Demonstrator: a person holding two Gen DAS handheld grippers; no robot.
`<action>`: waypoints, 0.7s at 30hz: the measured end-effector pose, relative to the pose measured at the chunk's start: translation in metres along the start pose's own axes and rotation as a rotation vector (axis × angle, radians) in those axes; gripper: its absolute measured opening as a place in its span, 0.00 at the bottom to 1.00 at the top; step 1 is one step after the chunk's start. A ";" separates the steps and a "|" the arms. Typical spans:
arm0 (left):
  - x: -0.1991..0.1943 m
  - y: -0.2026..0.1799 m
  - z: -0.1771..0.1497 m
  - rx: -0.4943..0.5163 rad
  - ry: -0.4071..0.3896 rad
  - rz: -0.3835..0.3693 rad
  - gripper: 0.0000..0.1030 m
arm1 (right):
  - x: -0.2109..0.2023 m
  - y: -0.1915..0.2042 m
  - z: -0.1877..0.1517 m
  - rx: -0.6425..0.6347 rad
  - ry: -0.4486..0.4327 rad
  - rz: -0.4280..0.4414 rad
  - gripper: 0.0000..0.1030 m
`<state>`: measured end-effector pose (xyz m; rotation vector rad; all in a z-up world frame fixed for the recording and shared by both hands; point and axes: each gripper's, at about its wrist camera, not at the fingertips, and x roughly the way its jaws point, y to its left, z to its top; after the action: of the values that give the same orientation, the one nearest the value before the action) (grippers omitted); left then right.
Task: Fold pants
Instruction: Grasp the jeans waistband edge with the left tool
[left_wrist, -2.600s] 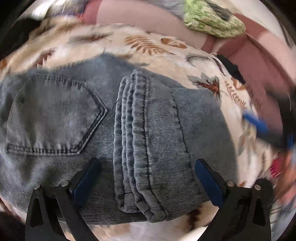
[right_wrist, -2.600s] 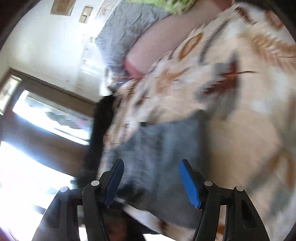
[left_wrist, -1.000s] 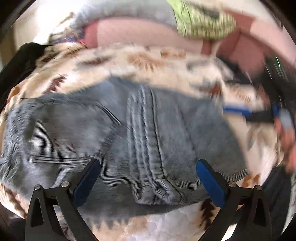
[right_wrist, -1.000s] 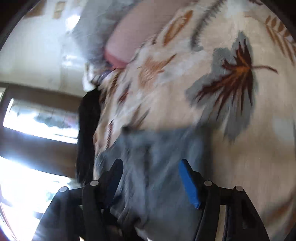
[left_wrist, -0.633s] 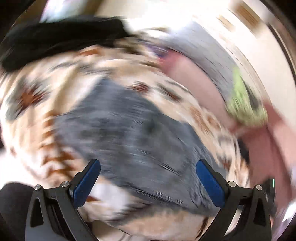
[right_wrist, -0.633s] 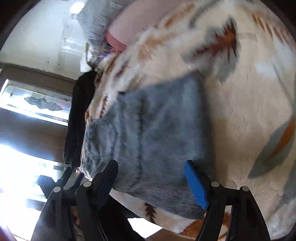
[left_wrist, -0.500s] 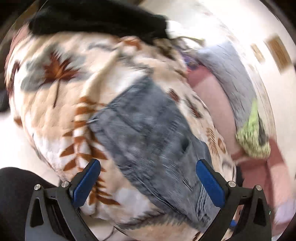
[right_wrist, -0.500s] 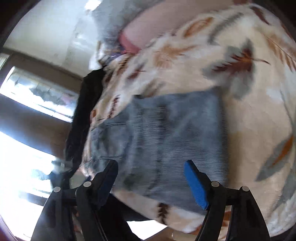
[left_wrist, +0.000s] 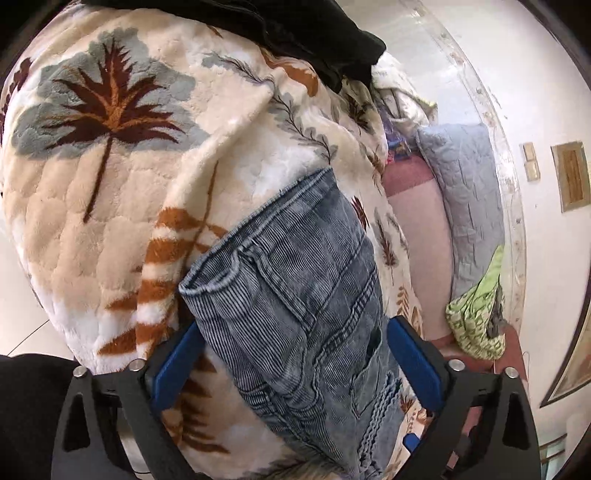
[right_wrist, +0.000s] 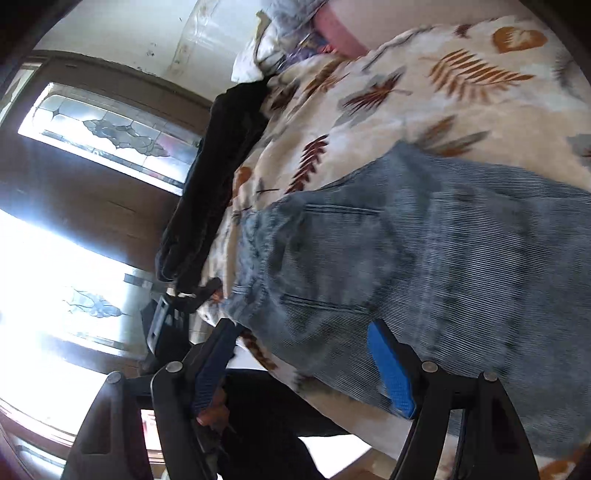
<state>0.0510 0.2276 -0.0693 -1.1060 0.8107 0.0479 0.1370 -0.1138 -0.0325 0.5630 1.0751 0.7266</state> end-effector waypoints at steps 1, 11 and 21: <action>0.000 0.001 0.001 -0.003 -0.002 0.004 0.87 | 0.006 0.001 0.005 0.020 0.001 0.020 0.74; 0.006 0.004 0.006 0.059 -0.028 0.125 0.12 | 0.080 -0.048 0.033 0.295 0.086 -0.013 0.74; 0.002 -0.010 0.003 0.142 -0.063 0.141 0.09 | 0.077 -0.037 0.043 0.265 0.073 -0.058 0.76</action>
<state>0.0580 0.2242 -0.0622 -0.9086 0.8217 0.1411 0.2086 -0.0812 -0.0876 0.7323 1.2603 0.5607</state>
